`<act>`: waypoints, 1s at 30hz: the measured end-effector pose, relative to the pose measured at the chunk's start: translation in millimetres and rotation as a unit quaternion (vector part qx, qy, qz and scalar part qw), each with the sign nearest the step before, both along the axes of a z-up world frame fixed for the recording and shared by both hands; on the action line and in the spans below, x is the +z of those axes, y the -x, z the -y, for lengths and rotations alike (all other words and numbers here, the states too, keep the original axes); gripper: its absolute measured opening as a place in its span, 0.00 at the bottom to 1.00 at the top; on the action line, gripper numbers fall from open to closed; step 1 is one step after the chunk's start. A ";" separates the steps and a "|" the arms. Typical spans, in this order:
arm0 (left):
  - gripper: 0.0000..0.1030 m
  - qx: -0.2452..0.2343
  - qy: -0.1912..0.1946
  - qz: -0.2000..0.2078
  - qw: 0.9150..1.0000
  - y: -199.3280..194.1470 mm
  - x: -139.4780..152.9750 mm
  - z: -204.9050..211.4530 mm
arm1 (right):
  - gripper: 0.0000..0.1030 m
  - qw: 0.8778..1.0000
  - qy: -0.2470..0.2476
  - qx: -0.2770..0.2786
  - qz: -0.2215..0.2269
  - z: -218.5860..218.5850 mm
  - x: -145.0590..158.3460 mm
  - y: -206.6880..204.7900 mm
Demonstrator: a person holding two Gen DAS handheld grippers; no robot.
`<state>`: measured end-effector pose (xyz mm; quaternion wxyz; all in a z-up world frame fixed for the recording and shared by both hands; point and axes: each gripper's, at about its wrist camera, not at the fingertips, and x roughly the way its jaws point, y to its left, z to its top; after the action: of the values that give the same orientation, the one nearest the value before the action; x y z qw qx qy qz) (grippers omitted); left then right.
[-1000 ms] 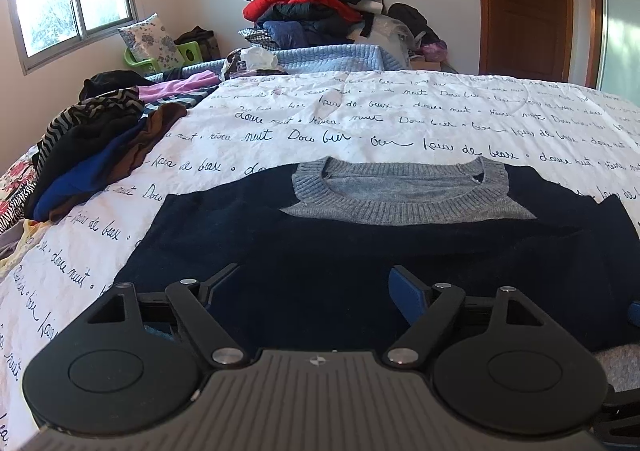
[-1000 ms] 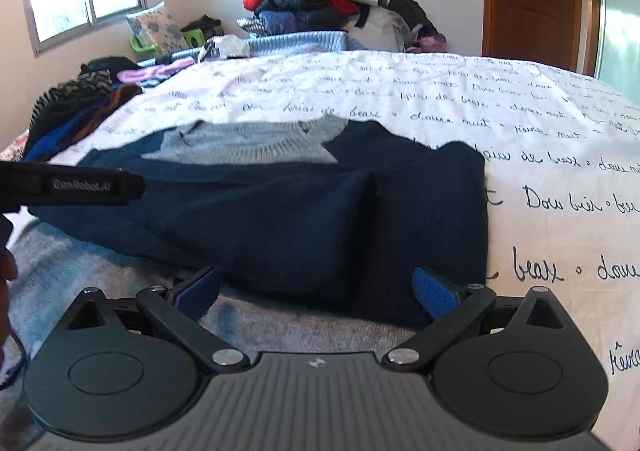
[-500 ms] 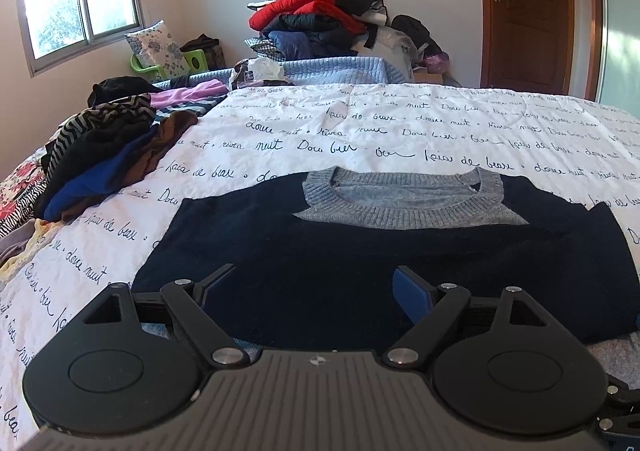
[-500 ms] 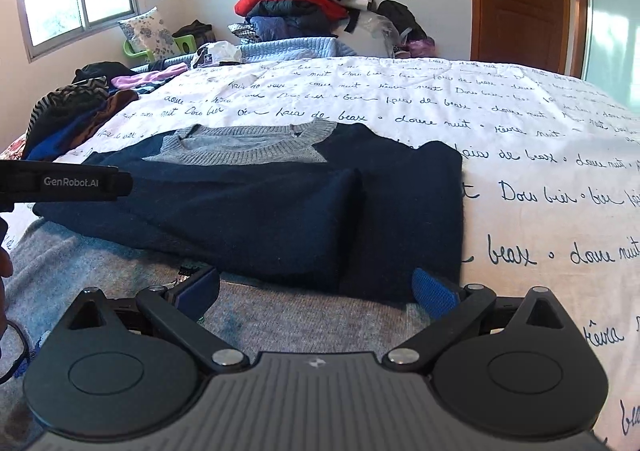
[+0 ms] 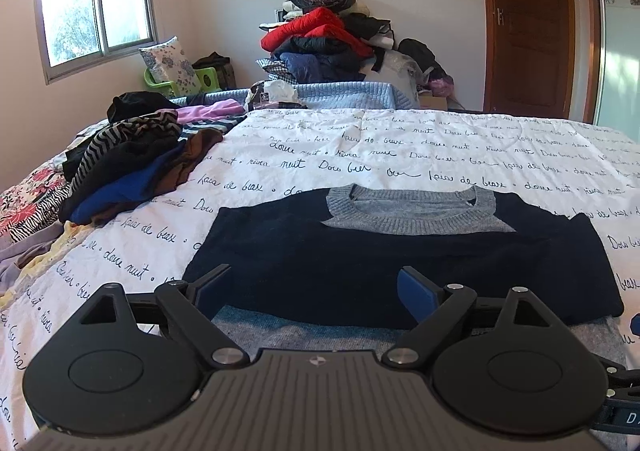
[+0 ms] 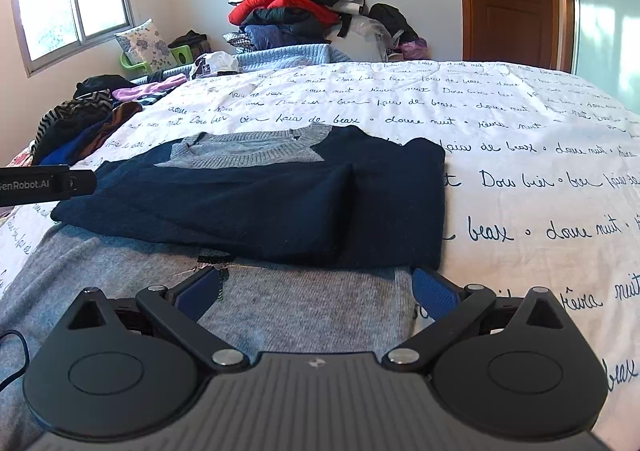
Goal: Fold small clothes
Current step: 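Move both tools back over the grey sweater toward its hem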
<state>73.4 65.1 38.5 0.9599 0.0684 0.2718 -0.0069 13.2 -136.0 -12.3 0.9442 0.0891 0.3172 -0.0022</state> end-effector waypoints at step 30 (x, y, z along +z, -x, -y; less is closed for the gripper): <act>0.94 0.013 -0.055 0.062 0.996 106.9 14.8 -65.2 | 1.00 0.999 -0.029 0.037 0.013 -2.8 19.2 97.0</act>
<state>-33.5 130.3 53.3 0.9697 0.1181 0.2123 0.0249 -83.8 -133.2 6.9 0.9445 0.1050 0.3081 0.0433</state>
